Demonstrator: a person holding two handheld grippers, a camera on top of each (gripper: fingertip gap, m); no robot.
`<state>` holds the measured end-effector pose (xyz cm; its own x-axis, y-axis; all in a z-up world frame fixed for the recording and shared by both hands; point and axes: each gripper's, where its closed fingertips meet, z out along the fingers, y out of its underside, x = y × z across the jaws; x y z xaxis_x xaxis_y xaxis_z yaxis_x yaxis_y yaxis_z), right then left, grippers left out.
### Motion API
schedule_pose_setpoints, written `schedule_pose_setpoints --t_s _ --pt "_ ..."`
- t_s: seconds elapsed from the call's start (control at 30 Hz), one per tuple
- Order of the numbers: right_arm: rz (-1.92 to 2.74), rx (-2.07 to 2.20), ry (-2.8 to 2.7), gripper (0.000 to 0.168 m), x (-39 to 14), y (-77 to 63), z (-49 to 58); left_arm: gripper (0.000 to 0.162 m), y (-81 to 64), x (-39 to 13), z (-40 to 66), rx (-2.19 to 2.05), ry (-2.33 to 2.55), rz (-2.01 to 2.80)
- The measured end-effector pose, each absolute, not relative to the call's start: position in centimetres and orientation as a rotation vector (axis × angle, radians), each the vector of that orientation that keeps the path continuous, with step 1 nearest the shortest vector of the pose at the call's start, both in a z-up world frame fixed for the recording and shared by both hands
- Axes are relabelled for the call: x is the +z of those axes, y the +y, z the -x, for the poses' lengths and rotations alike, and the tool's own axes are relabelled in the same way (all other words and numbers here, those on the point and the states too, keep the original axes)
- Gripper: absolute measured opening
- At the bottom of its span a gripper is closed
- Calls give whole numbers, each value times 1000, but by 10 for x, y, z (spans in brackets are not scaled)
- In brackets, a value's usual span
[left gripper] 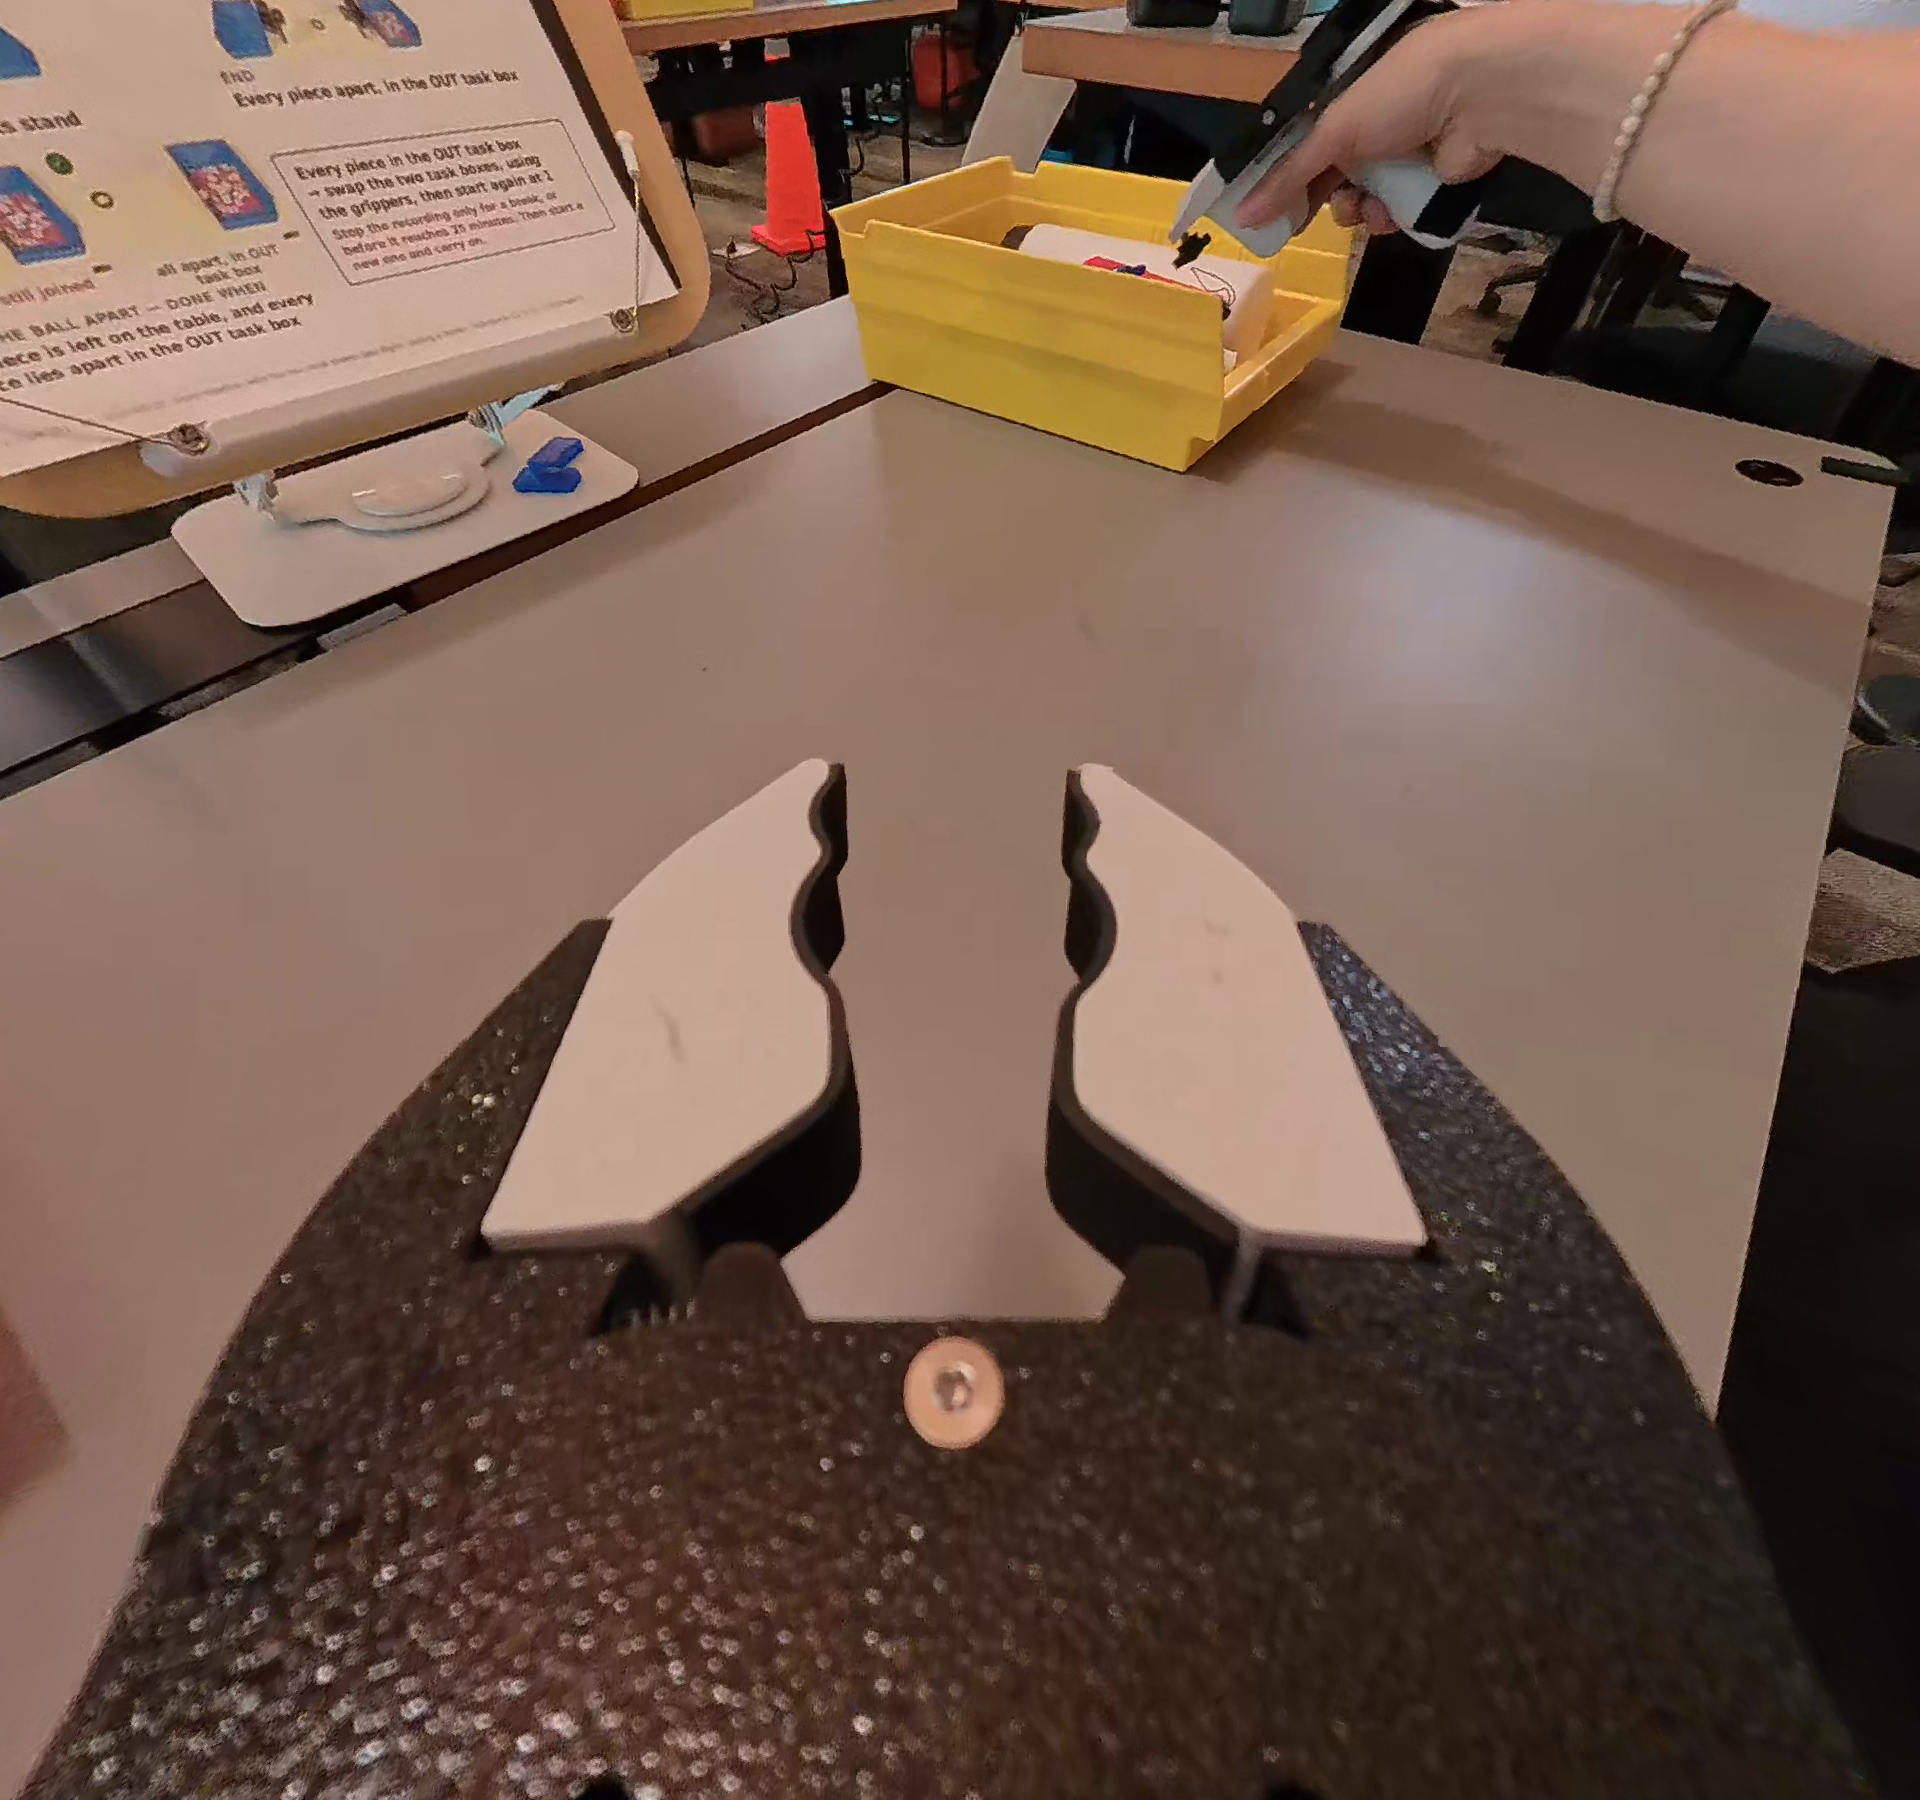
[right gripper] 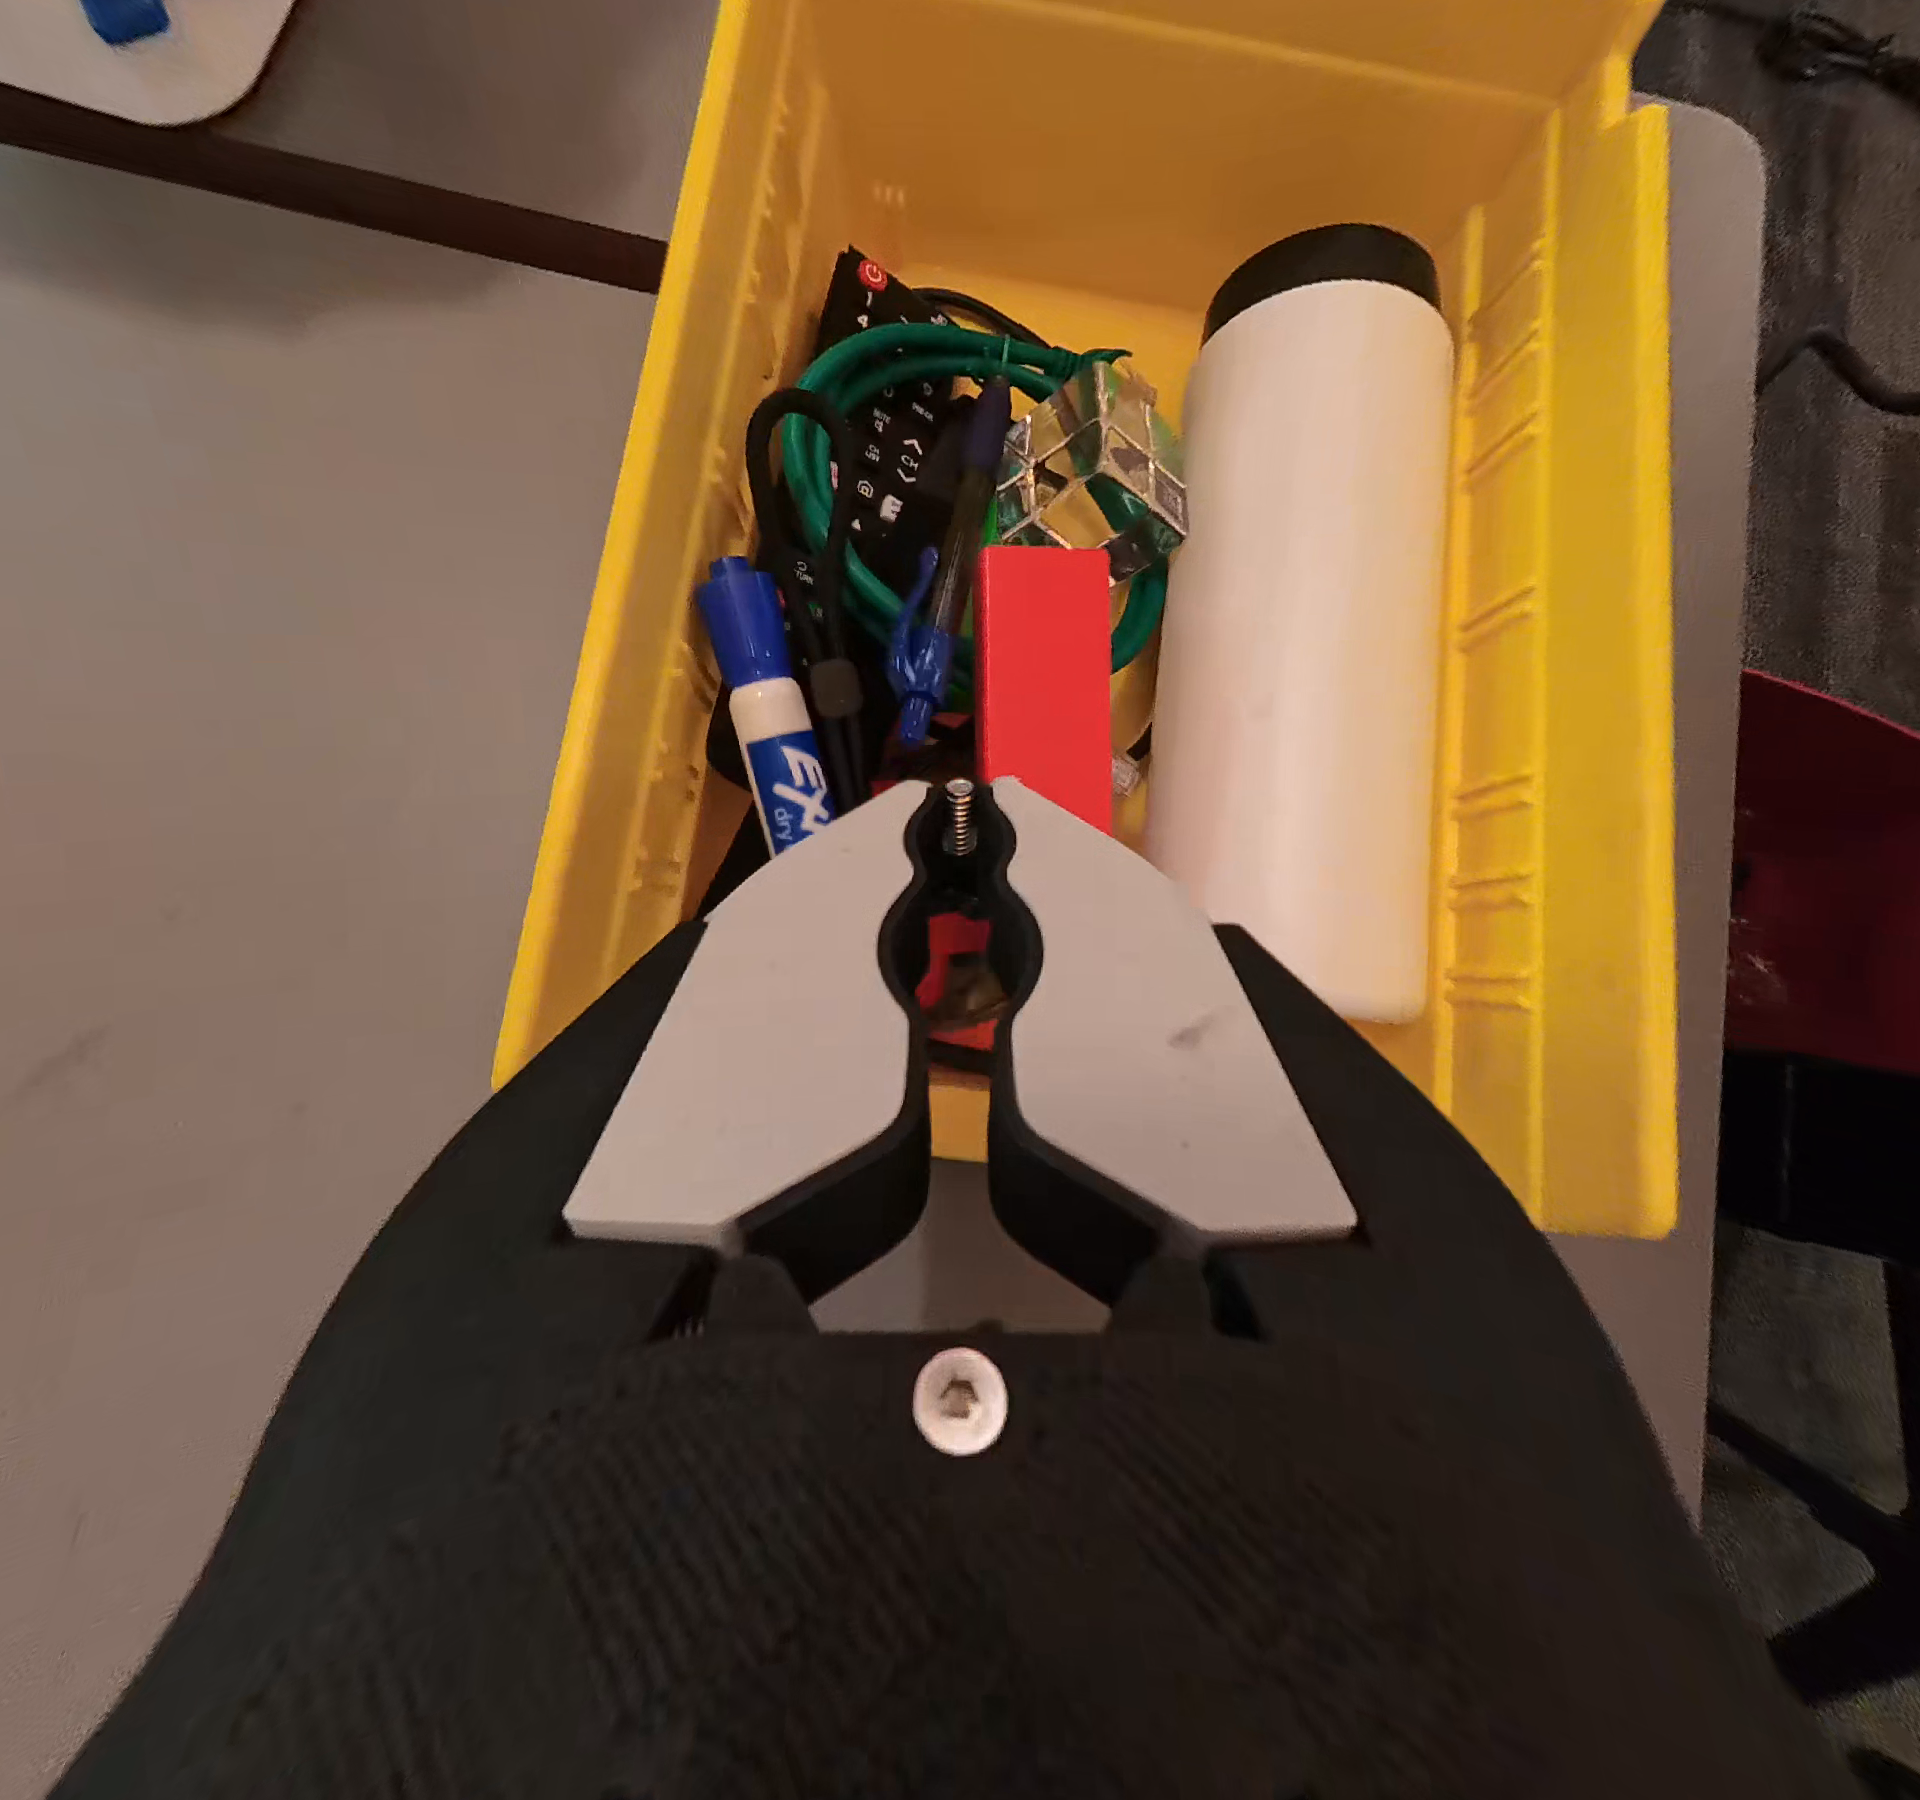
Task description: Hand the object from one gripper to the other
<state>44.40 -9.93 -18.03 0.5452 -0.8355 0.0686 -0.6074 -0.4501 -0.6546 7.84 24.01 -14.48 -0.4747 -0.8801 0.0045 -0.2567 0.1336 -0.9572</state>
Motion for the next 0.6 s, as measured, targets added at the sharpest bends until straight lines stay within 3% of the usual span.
schedule_pose_setpoints --t_s 0.07,0.13,0.27,0.6 --pt "2236 -487 1183 6 -187 -93 -446 39 241 -147 -78 -1362 1834 1107" --pt "2216 -513 1197 35 -184 -89 -453 39 243 -148 -77 -1353 1839 1111" --pt "2073 -588 1157 28 -156 -79 -461 39 252 -147 -76 -1329 1822 1110" --pt "1838 -653 792 33 -105 -12 -404 38 275 -146 -78 -1350 1717 1223"
